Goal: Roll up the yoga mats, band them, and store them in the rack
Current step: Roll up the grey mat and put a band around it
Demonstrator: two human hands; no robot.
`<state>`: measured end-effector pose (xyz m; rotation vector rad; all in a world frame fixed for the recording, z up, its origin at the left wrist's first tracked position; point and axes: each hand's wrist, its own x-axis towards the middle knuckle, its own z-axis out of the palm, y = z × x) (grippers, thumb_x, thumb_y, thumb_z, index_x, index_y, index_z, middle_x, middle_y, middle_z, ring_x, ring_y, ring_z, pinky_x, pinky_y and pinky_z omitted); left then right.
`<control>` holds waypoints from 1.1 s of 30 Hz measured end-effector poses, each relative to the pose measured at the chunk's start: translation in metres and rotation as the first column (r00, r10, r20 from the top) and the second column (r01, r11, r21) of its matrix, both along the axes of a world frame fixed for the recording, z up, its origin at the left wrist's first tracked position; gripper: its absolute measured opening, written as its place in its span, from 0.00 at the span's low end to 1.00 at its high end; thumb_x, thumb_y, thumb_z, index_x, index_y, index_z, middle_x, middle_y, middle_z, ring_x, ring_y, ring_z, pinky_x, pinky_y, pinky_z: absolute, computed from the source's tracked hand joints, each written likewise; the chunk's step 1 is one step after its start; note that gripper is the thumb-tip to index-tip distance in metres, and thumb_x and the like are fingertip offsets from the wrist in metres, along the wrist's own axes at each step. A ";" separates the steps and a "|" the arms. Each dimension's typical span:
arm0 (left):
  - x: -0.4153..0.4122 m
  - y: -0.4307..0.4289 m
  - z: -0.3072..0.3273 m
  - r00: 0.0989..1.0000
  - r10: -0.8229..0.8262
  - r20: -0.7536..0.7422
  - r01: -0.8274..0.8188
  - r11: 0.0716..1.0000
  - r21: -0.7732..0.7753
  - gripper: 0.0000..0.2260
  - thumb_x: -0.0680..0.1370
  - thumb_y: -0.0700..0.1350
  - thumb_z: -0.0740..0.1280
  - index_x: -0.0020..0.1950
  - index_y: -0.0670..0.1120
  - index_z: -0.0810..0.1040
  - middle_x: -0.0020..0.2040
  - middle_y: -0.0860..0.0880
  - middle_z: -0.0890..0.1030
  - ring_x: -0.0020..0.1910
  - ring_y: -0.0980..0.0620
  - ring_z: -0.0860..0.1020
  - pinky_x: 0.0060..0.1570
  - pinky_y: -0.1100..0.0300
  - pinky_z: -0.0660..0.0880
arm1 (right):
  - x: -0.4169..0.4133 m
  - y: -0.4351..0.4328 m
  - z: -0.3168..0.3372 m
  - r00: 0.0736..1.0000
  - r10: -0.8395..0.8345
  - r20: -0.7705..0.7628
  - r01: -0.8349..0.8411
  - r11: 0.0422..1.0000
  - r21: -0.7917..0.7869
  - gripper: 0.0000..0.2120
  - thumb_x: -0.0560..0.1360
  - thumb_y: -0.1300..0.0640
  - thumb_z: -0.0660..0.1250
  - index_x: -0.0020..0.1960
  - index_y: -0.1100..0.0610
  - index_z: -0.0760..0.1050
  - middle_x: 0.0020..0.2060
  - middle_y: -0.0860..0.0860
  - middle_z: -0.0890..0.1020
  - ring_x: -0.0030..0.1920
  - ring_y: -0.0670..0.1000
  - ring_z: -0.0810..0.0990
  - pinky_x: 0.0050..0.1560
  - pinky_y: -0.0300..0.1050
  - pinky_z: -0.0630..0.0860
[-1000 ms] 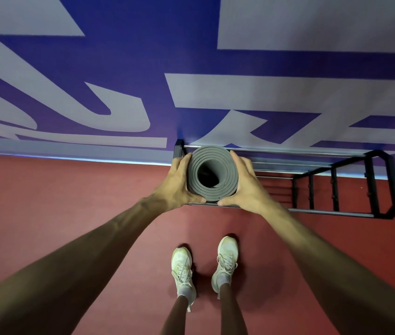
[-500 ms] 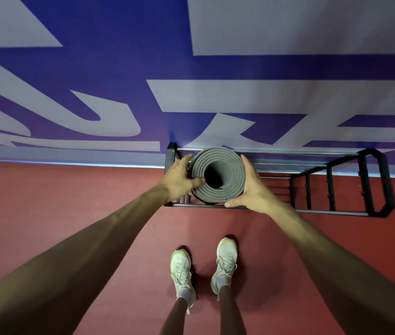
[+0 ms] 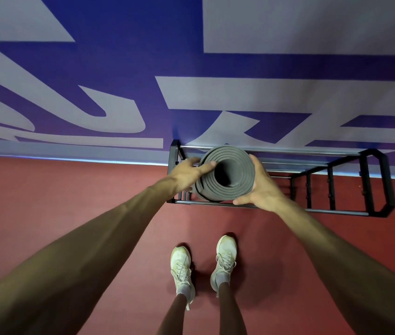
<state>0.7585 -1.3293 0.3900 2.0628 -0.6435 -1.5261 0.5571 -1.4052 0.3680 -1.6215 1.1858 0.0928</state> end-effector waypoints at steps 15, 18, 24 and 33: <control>0.019 -0.013 0.008 0.998 -0.054 0.024 0.056 0.994 -0.098 0.15 0.76 0.43 0.71 0.61 0.42 0.75 0.44 0.47 0.81 0.45 0.45 0.83 0.52 0.49 0.80 | 0.014 0.002 0.042 0.999 0.005 0.038 0.002 0.980 -0.199 0.48 0.52 0.55 0.85 0.67 0.49 0.66 0.55 0.39 0.72 0.55 0.41 0.70 0.51 0.31 0.65; 0.019 -0.010 0.007 0.996 -0.068 0.050 0.073 0.993 -0.097 0.14 0.76 0.42 0.70 0.61 0.42 0.75 0.47 0.45 0.81 0.47 0.43 0.83 0.51 0.47 0.80 | 0.019 -0.001 0.041 0.999 0.037 0.009 -0.035 0.978 -0.207 0.48 0.50 0.53 0.85 0.66 0.47 0.66 0.58 0.41 0.73 0.57 0.44 0.71 0.55 0.39 0.67; 0.022 -0.006 0.005 0.996 -0.073 0.056 0.079 0.990 -0.114 0.11 0.78 0.39 0.67 0.61 0.44 0.75 0.43 0.48 0.78 0.41 0.46 0.80 0.49 0.50 0.80 | 0.026 -0.001 0.033 0.998 0.044 0.042 -0.035 0.982 -0.185 0.49 0.51 0.56 0.85 0.68 0.49 0.66 0.58 0.42 0.72 0.56 0.43 0.70 0.55 0.36 0.65; 0.051 0.008 -0.005 0.924 -0.194 0.328 0.193 0.981 0.036 0.14 0.78 0.45 0.66 0.62 0.43 0.72 0.53 0.43 0.81 0.51 0.43 0.80 0.53 0.51 0.78 | 0.060 0.021 0.004 0.991 0.003 0.132 0.014 0.991 -0.132 0.54 0.52 0.59 0.84 0.73 0.50 0.62 0.65 0.48 0.71 0.63 0.45 0.69 0.54 0.26 0.62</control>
